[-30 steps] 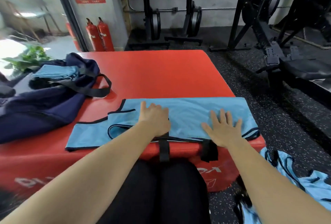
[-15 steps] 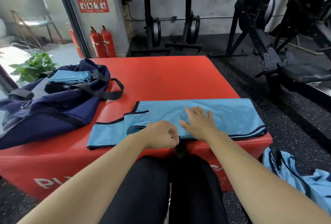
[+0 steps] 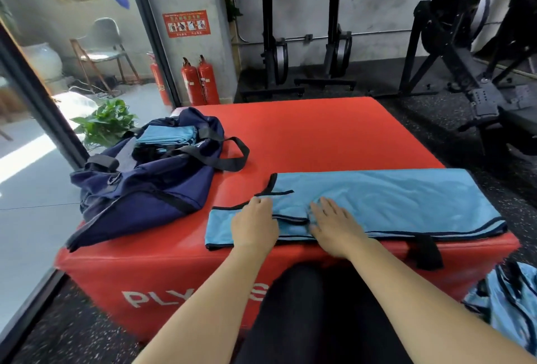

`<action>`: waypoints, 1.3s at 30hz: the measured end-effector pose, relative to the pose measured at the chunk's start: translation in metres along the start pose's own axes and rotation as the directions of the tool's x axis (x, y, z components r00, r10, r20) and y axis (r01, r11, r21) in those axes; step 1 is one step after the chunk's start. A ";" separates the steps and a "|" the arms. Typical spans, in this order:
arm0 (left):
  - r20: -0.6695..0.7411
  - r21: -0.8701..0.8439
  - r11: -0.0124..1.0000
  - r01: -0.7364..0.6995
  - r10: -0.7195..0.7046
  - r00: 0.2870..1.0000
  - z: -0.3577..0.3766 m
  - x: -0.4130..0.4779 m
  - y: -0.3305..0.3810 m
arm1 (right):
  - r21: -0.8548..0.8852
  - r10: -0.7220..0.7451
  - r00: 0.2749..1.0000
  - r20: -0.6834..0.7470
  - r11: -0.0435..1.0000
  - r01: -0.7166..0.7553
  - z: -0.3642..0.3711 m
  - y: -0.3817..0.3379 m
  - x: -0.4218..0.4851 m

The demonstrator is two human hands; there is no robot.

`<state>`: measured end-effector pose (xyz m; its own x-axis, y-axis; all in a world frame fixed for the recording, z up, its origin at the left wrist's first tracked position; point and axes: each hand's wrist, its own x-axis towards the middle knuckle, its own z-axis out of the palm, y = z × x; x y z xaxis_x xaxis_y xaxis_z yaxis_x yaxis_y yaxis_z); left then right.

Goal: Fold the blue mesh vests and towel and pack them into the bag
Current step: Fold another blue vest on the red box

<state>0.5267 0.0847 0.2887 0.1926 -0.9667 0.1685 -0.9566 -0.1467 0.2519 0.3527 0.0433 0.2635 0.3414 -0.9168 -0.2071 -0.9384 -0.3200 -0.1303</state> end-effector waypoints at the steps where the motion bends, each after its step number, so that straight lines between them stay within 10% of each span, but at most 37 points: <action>1: -0.016 -0.133 0.986 0.104 -0.107 0.994 -0.003 -0.003 -0.008 | -0.010 0.010 1.000 0.003 1.000 -0.009 0.001 0.000 0.001; 8: -0.019 -0.530 0.732 0.428 -0.514 0.857 -0.016 -0.036 -0.081 | -0.068 0.033 0.999 0.042 0.997 -0.031 -0.010 -0.007 -0.002; 16: -0.126 0.006 0.937 0.350 -0.346 0.930 -0.044 -0.033 -0.104 | -0.085 0.097 0.995 -0.021 0.991 -0.099 -0.021 -0.043 -0.002; 22: 0.017 0.138 0.974 -0.180 0.180 0.984 -0.025 -0.007 -0.094 | -0.023 0.010 1.000 0.029 1.000 -0.009 -0.006 -0.093 0.004; 29: 0.452 0.115 0.984 -0.136 0.070 0.889 -0.003 0.004 -0.104 | -0.033 0.020 0.992 0.128 0.999 -0.015 0.007 -0.096 0.007; 39: 0.329 0.201 0.979 -0.038 -0.031 0.944 -0.037 0.045 -0.111 | -0.001 0.116 0.993 -0.037 0.993 -0.117 -0.029 -0.055 0.040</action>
<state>0.6494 0.0651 0.3037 0.1397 -0.9768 -0.1622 -0.9876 -0.1494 0.0491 0.4166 0.0177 0.2904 0.2276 -0.9560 -0.1850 -0.9719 -0.2112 -0.1042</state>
